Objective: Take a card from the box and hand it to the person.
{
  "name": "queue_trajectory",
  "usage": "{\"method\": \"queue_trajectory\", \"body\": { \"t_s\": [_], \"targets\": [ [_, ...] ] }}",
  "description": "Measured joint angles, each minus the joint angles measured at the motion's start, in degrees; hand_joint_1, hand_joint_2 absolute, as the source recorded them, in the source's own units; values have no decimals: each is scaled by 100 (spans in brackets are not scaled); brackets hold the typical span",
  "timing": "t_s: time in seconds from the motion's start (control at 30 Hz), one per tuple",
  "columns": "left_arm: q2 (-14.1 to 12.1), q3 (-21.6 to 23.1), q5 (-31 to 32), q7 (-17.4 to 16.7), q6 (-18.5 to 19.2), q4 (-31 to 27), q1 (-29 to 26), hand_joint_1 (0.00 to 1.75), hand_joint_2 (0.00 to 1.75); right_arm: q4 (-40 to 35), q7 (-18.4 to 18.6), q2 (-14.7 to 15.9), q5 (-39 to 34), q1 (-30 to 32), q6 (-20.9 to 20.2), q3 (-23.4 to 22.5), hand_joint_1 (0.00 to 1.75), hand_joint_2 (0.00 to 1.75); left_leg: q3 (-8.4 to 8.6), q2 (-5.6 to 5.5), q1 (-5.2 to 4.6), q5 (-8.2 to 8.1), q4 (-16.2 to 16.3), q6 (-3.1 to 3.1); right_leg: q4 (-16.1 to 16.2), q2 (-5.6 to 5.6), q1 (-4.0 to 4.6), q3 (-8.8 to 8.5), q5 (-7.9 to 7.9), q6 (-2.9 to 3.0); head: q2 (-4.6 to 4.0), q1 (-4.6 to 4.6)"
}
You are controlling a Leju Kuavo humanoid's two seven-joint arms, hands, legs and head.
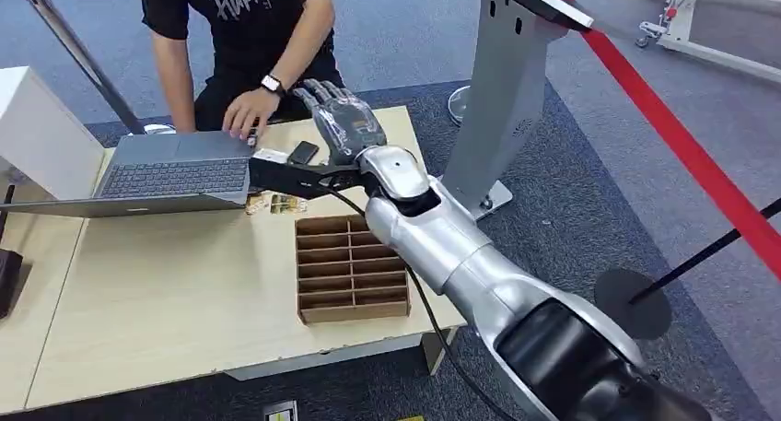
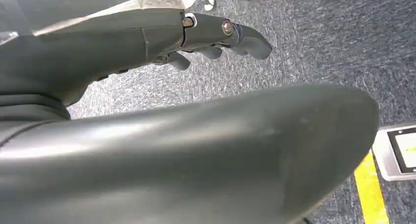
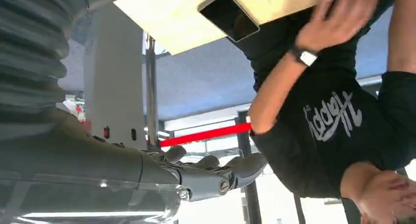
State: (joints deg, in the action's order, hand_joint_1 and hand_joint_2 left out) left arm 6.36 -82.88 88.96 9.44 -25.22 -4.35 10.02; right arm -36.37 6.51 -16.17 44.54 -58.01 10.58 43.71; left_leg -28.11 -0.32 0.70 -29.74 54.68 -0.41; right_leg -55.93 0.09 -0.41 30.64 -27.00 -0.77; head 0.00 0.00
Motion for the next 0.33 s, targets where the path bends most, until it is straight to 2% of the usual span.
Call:
{"method": "queue_trajectory", "body": {
  "t_s": [0.13,0.23,0.27,0.33],
  "targets": [
    [0,0,0,-37,0,0,-4,0,0,-399,24,125,226,145,265,-2,0,175,0,0,0,0,0,0,0,0,0,0,0,0,0,0],
    [0,0,-4,-107,0,-4,-9,0,0,-922,221,315,547,275,297,0,0,175,1,0,0,0,0,0,1,0,0,1,0,0,0,-2],
    [0,0,-4,-109,0,-4,-17,0,0,-1382,396,492,713,376,297,-9,0,175,2,1,-3,0,0,0,2,0,0,2,0,0,0,0],
    [0,0,-7,-116,2,-4,-15,0,0,-1800,590,665,872,498,297,-22,0,175,3,0,-3,0,1,0,2,0,0,-1,0,0,0,2]
  ]
}}
